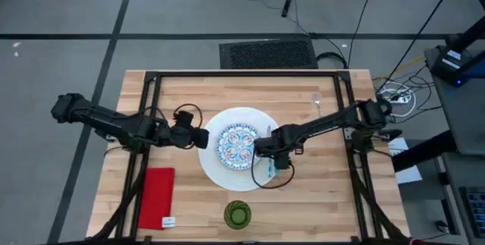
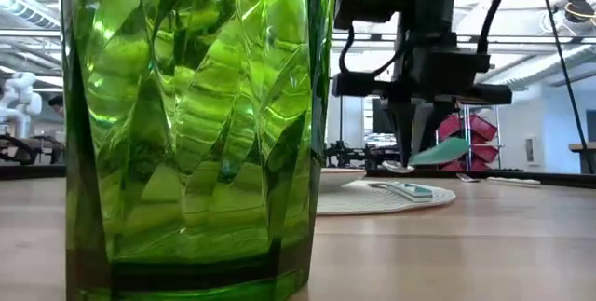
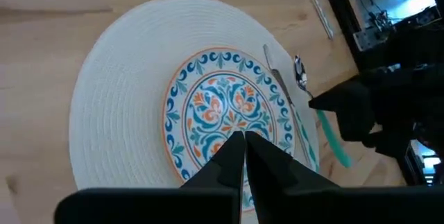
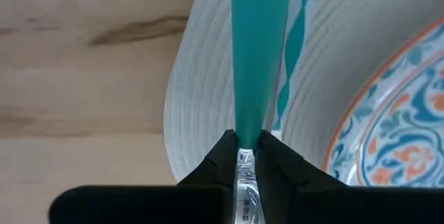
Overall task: Set table place
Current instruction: Put the light blue spoon to the right side of the white table knife on the white tablemat
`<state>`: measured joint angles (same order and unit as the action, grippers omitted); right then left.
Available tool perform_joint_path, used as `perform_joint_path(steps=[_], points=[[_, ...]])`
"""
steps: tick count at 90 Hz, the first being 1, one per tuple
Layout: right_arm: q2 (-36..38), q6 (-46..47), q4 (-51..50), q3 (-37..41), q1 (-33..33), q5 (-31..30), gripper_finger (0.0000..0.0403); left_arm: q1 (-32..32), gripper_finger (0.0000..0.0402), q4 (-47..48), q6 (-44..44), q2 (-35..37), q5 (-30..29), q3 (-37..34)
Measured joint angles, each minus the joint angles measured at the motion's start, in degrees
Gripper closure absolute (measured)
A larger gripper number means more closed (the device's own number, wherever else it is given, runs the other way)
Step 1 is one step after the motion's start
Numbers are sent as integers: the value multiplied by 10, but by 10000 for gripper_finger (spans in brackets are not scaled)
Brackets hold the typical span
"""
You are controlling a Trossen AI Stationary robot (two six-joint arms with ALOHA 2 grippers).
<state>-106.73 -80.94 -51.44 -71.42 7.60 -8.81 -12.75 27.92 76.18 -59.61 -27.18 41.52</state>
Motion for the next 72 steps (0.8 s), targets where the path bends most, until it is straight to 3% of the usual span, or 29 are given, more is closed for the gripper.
perform_joint_path(steps=[53,72], points=[[-38,30,4,0,2,-1,386,0,402,0,-1,0,3,0],[-38,52,8,0,3,2,351,0,402,0,-1,0,4,0]])
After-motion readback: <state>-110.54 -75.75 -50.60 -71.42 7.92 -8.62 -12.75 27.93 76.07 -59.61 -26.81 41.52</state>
